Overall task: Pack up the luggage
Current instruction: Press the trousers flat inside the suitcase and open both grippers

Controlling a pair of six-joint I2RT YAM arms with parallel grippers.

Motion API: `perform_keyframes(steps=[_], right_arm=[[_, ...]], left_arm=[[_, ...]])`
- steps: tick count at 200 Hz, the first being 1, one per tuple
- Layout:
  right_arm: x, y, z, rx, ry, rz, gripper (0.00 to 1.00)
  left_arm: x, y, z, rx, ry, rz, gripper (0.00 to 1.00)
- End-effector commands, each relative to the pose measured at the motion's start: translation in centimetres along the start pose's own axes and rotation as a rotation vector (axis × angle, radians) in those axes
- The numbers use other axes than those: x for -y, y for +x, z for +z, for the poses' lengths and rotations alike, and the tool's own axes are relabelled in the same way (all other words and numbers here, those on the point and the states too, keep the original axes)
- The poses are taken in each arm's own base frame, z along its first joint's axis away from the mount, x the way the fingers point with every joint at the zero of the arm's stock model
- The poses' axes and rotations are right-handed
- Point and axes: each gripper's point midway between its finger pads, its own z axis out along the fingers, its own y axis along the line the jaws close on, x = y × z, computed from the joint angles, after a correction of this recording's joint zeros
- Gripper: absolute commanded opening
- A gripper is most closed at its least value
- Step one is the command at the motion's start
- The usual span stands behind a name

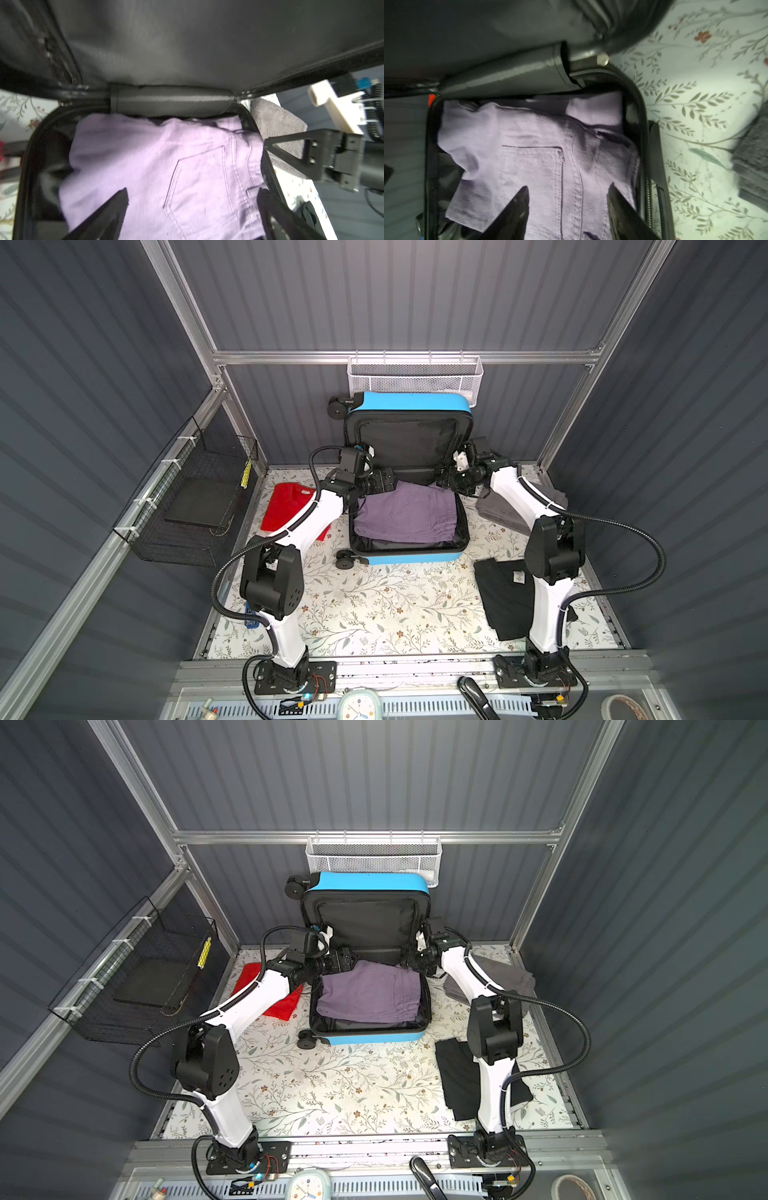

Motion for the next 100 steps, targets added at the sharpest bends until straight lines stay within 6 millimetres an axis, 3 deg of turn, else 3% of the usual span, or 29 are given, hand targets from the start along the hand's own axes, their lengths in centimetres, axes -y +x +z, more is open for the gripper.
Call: perform_keyframes(steps=[1,36,40,63,100], right_arm=[[-1.2,2.1,-0.7,-0.019,-0.041,0.0,0.6],[-1.6,6.8,-1.3,-0.053,-0.053,-0.002,0.6],[-1.6,7.3,-1.4,-0.057,-0.055,-0.005,0.61],[-1.3,10.0,-1.4,-0.091,-0.047,-0.004,0.61],[0.2,12.4,-1.1,-0.124,-0.014,0.013,0.61]], left_arm=[[0.5,0.7,-1.7,-0.017,0.02,0.01,1.0],[-0.2,3.0,-2.0,-0.063,0.006,0.011,1.0],[-1.0,4.4,-1.8,-0.095,-0.008,0.005,1.0],[-1.6,6.4,-1.7,-0.14,-0.018,0.0,1.0],[-2.8,9.7,-1.4,-0.222,-0.051,-0.011,1.0]])
